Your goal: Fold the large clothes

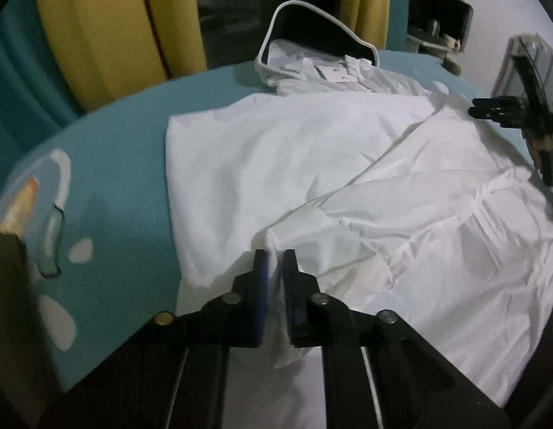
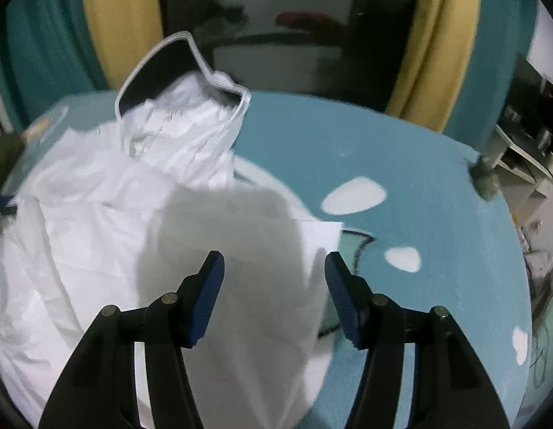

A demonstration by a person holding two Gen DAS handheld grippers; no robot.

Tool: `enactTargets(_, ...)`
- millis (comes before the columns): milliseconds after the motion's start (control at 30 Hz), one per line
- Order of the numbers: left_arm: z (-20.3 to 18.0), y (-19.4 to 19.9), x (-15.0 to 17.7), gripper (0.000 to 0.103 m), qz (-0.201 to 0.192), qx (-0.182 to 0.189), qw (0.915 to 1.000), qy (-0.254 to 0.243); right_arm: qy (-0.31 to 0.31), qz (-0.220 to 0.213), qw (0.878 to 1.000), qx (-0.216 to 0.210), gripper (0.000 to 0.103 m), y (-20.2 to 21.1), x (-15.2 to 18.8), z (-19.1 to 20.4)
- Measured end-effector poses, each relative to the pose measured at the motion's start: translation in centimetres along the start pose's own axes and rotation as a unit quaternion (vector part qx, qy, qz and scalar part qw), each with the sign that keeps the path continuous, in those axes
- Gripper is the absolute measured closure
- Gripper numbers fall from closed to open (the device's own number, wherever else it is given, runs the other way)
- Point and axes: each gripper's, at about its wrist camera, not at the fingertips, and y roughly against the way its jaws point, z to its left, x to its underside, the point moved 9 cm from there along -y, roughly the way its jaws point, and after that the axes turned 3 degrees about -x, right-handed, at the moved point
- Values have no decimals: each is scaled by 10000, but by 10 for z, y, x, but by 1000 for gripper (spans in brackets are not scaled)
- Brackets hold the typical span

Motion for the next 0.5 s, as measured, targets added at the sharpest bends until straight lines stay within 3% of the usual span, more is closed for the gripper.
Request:
enactTargets(33, -1, 4, -3, 96, -76, -59, 9999, -60, 43, 74, 10000, -19, 78, -6, 3, 1)
enactTargets(133, -2, 23, -17, 98, -392, -101, 9991, -91, 54, -8, 10000, -23, 99, -2, -1, -2)
enactTargets(400, 9, 36, -72, 100, -1001, -225, 9947, -114, -743, -418, 9964, 13, 99, 18, -9, -35)
enactTargets(467, 10, 32, -82, 100, -985, -211, 9949, -78, -1017, -418, 9939, 60, 99, 15, -6, -46)
enactTargets(500, 8, 28, -83, 100, -859, -33, 9963, -18, -1151, -373, 9926, 58, 99, 13, -3, -49)
